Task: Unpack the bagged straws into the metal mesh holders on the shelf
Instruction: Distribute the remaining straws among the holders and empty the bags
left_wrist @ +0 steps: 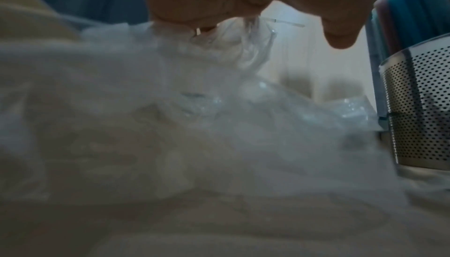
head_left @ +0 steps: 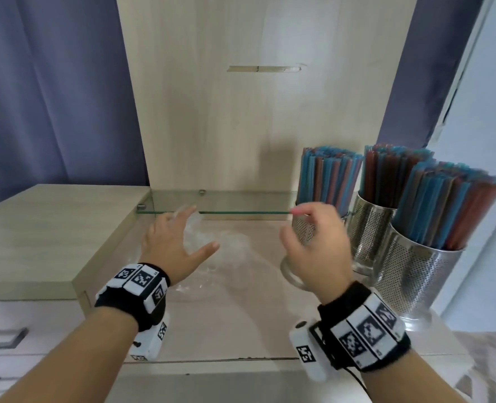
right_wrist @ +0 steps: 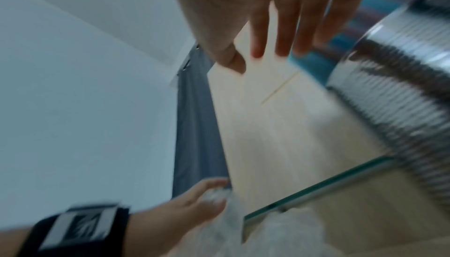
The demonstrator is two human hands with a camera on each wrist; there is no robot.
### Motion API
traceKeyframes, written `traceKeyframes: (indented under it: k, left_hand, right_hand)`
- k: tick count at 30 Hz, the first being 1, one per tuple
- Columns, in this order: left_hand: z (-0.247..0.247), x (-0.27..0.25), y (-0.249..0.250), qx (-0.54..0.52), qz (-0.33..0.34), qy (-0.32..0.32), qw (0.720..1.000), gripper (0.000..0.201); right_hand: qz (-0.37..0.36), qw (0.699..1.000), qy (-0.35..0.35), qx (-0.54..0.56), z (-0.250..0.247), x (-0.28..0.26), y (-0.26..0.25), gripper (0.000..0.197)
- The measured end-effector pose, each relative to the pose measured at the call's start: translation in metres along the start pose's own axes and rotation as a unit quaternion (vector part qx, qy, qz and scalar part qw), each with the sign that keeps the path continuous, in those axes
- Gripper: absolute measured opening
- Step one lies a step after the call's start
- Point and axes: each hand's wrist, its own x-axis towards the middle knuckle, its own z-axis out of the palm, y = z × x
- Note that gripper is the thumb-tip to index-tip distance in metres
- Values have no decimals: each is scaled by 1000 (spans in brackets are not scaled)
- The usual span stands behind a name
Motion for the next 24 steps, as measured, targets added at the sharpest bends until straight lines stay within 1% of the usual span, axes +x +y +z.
traceKeyframes:
  k: [1,2,3,4,5,6,8,10,14,17,21,24]
  left_hand:
    - [-1,0,-1,6,-16,-12,1000,105]
    - [-1,0,-3,8,-31,-18,999,106]
    - [-2,1,-3,5,-45,-21,999,107]
    - [-2,1,-4,-3,-57,-21,998,105]
    - [-3,1,-4,-13,-67,-20,997,102]
    - [-3,1,-3,-23,-76,-21,997,100]
    - [-3,2,-3,-43,-88,-19,995,99]
    - [0,4,-4,-58,-93,-14,994,97]
    - [7,6,-7,-71,-102,-8,992,96]
    - [12,6,-7,-62,-99,-8,993,92]
    - [15,7,-10,-48,-100,-12,994,88]
    - [16,7,-11,-50,-101,-10,994,86]
  right_hand:
    - [33,994,100,9,-8,2,9,40]
    - [78,987,141,13,-13,5,19,56]
    - [121,984,127,11,-14,10,32,75]
    - [152,985,84,9,-13,14,43,92]
    - [171,985,36,11,-10,16,53,105]
    - [183,983,1,18,-6,18,62,112]
    - [199,979,-27,21,1,22,73,114]
    - [211,977,-41,13,10,25,76,111]
    - [209,973,-92,40,28,33,63,99]
    - [203,971,-115,52,39,42,52,90]
    - [197,970,-134,55,48,43,45,95]
    - [204,963,-164,63,35,36,38,108]
